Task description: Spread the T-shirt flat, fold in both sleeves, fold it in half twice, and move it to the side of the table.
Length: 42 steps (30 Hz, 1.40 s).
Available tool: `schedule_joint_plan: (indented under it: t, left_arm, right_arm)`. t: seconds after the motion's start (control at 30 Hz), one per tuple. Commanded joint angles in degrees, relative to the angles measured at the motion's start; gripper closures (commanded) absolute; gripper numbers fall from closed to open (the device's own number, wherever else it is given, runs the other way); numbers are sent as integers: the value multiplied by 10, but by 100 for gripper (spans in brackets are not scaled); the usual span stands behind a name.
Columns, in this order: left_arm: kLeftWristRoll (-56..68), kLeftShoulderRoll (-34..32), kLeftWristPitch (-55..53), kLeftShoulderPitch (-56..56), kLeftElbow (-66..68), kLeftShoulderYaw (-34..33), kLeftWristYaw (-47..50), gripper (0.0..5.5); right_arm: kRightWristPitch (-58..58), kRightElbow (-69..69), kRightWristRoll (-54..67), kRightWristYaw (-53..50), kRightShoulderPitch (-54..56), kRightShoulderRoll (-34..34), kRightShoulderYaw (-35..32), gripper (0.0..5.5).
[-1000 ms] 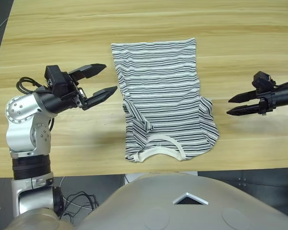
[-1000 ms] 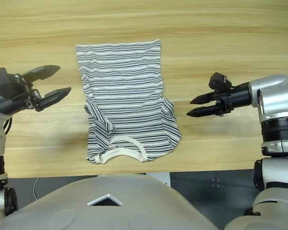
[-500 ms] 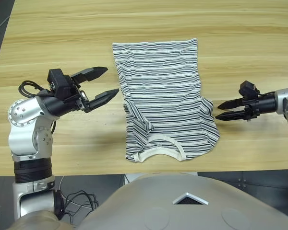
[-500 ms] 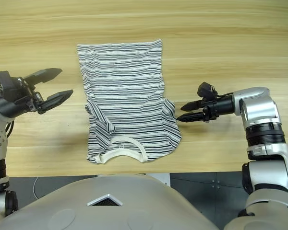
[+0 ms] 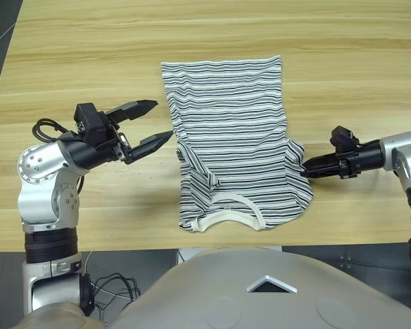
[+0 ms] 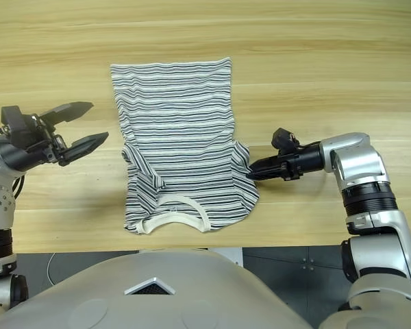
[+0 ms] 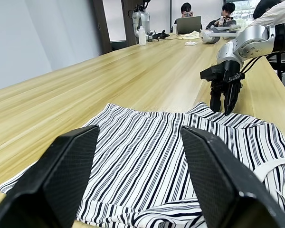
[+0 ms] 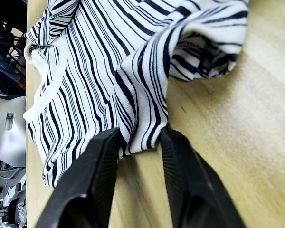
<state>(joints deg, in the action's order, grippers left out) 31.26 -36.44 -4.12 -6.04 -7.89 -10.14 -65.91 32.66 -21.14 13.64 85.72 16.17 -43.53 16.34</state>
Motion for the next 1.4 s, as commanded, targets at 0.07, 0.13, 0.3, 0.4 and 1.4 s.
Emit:
schedule_joint_plan:
  t: [0.07,0.13,0.3,0.4,1.4]
  left_arm:
    - [-7,3,6,-1,3,3,6,229]
    - [-8,3,8,0,5,4,5,229]
    - [-11,1,12,2,11,4,3,229]
    - [-12,-1,16,4,14,4,1,229]
    - [-19,-1,32,18,28,19,-5,229]
  right_arm:
    - [-2,-29,-24,-32,-3,5,10,489]
    - [-4,-33,-24,-33,0,8,11,527]
    - [-2,0,-7,-22,-2,2,4,535]
    - [8,69,22,3,-7,-16,-10,535]
    - [85,271,74,-32,36,5,22,535]
